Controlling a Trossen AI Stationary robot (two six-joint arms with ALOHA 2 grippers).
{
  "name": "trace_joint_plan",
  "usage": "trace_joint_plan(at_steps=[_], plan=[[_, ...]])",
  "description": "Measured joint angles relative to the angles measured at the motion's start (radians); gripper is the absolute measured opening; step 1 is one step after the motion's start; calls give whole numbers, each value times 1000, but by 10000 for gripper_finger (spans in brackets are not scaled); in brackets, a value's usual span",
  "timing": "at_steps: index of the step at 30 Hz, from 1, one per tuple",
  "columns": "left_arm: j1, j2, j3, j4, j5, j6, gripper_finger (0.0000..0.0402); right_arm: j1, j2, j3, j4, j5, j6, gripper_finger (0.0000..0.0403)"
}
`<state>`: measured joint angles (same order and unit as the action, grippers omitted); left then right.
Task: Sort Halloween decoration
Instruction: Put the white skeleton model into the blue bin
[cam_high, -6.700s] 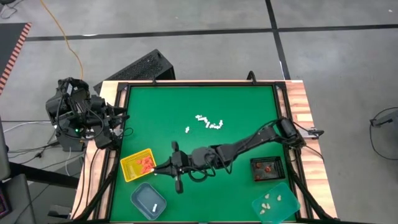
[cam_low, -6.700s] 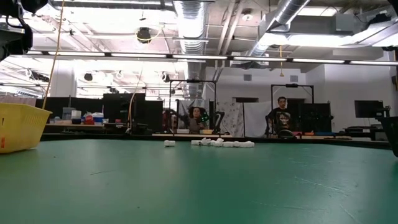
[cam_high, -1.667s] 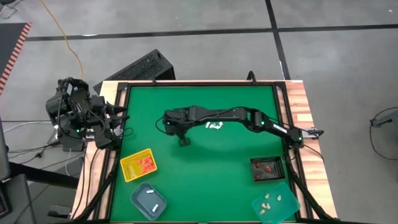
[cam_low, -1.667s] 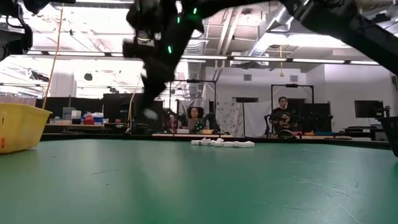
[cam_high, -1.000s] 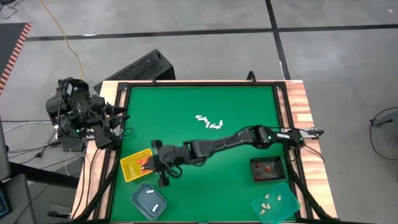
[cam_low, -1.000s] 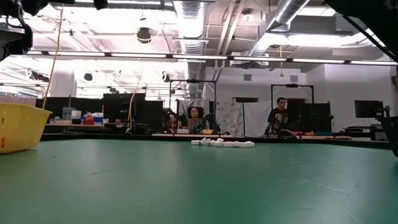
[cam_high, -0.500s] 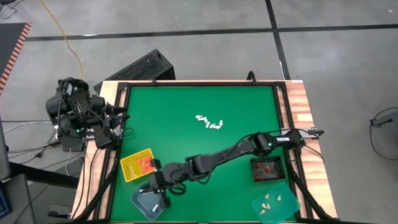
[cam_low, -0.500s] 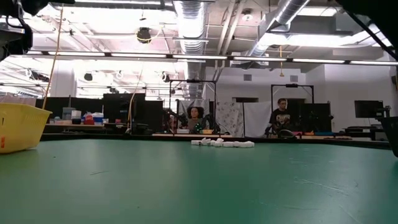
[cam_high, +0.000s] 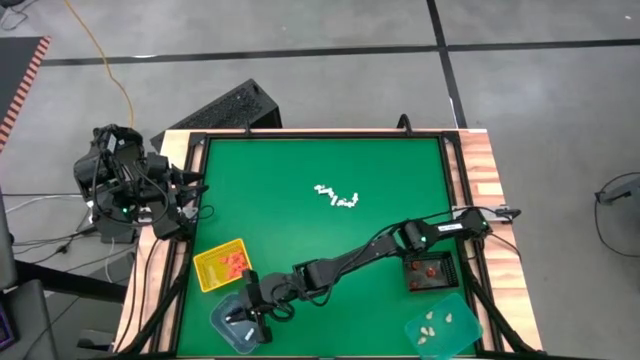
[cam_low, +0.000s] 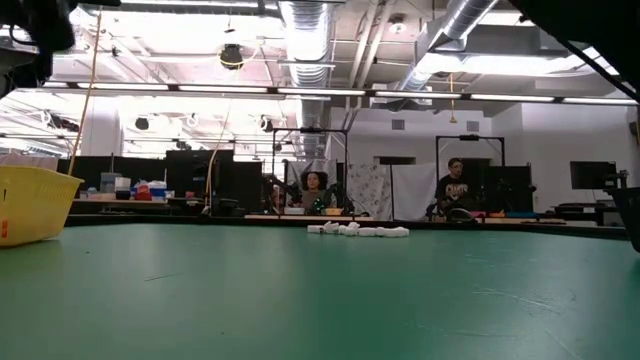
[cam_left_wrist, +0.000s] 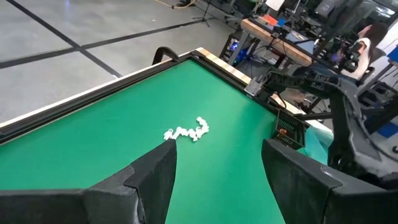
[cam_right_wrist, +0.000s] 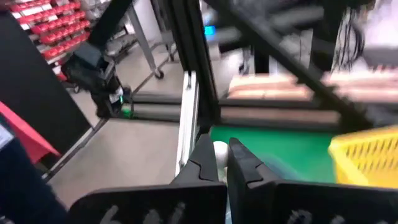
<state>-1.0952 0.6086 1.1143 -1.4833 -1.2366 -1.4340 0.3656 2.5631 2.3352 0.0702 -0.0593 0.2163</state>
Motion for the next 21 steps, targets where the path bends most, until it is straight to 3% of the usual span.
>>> trace_joint_plan(at_steps=[8, 21], plan=[[0, 0, 0, 0, 0, 15, 226, 8, 46, -1, -14, -43, 71, 10], [0, 0, 0, 0, 0, 11, 226, 7, 45, -1, -69, -10, 68, 94]])
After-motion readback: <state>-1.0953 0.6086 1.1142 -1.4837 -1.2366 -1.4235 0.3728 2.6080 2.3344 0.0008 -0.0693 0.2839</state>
